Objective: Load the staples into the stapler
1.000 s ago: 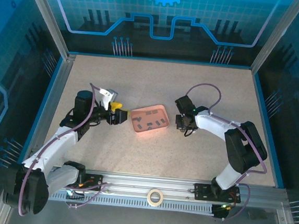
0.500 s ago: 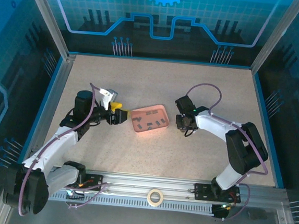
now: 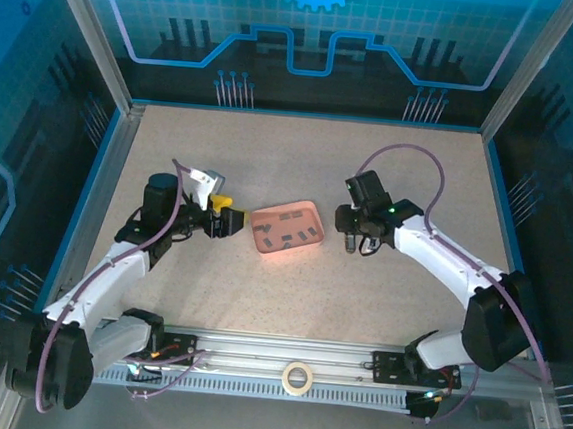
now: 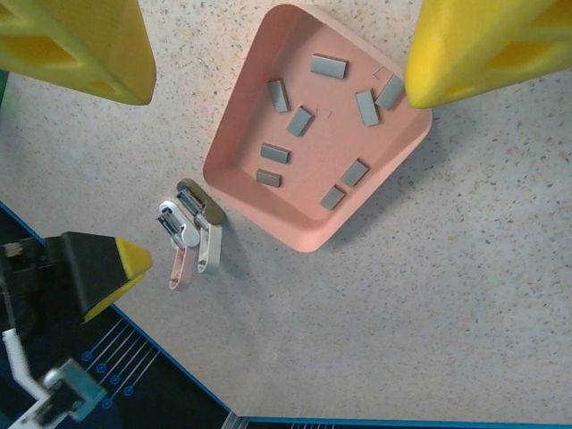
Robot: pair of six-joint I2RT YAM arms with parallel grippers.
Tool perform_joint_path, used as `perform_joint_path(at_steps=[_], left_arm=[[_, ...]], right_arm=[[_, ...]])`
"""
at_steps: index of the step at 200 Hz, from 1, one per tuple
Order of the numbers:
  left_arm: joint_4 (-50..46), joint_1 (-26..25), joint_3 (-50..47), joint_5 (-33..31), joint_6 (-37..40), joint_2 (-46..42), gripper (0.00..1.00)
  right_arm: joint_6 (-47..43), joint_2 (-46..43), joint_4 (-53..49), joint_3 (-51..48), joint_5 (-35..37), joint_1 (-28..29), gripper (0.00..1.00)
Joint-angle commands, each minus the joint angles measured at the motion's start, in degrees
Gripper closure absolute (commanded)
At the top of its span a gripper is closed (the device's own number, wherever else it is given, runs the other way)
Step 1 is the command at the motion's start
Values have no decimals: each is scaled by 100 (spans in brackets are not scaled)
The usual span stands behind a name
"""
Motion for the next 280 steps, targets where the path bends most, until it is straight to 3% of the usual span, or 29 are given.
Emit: perform_joint_path(at_steps=[1, 30, 61, 114, 171, 197, 280], left_arm=[[-314, -19, 230, -274, -205, 185, 25], [-574, -23, 382, -712, -433, 390, 25], [-846, 89, 526, -1085, -626, 580, 25], [-639, 490, 441, -1014, -811, 714, 24], [-39, 623, 13, -1220, -696, 762, 24], [-124, 623, 11, -1430, -812, 744, 24], [-422, 623, 226, -1818, -976, 965, 24]], right_arm=[[-324, 220, -245, 415, -514, 298, 60], [-720, 954, -562, 1201, -672, 645, 59], [-181, 1919, -907, 2154, -1013, 872, 60], [-215, 3022, -2011, 3506, -880, 1268, 60], [-155, 3705, -2937, 4082, -1065, 1327, 60], [-166, 4014, -3256, 4414, -918, 1286, 53], [7, 4755, -3602, 5216, -727, 1216, 51]])
